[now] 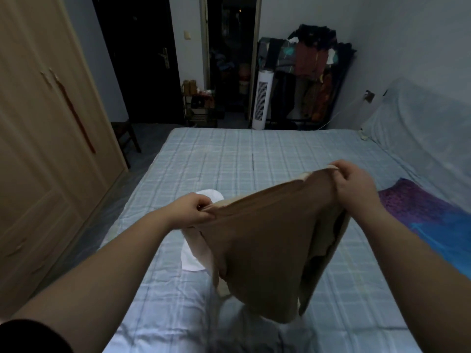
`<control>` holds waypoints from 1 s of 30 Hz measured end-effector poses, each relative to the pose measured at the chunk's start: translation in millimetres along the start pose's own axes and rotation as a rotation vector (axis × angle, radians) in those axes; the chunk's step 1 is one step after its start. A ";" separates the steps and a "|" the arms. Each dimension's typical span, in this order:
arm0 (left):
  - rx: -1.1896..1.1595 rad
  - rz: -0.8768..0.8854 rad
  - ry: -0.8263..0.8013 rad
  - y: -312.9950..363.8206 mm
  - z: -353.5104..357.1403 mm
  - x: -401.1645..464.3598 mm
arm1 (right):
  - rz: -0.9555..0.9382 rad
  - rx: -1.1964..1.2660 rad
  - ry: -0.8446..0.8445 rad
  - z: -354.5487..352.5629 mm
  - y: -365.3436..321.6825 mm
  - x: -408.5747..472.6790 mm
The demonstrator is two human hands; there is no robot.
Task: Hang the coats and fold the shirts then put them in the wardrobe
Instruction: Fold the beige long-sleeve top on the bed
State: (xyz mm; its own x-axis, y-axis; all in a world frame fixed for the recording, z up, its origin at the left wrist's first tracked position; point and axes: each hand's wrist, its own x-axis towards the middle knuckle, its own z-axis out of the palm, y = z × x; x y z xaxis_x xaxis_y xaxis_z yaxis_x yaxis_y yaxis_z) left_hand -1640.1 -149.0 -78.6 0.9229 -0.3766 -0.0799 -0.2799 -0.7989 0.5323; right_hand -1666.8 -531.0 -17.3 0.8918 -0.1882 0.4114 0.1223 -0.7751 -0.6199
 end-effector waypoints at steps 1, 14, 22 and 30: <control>0.001 -0.033 0.029 -6.4 -1.9 0.7 | -0.019 -0.041 0.001 -5.5 0.5 2.1; -0.030 0.036 0.347 12.2 -0.7 5.8 | 0.132 -0.422 0.081 -31.2 31.2 3.6; -0.106 -0.109 0.555 29.9 8.8 15.8 | 0.195 -0.325 0.082 -46.5 58.2 -5.6; -0.372 -0.232 0.846 124.3 57.1 12.8 | 0.500 0.262 0.332 -70.9 101.1 -17.5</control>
State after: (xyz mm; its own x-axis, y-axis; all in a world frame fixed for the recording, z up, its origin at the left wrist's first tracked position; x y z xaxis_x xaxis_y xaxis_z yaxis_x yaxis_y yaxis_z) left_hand -1678.2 -279.9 -61.5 0.8710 0.3532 0.3414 -0.0980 -0.5561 0.8253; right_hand -1700.9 -648.8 -39.8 0.6923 -0.6962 0.1898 -0.1326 -0.3812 -0.9149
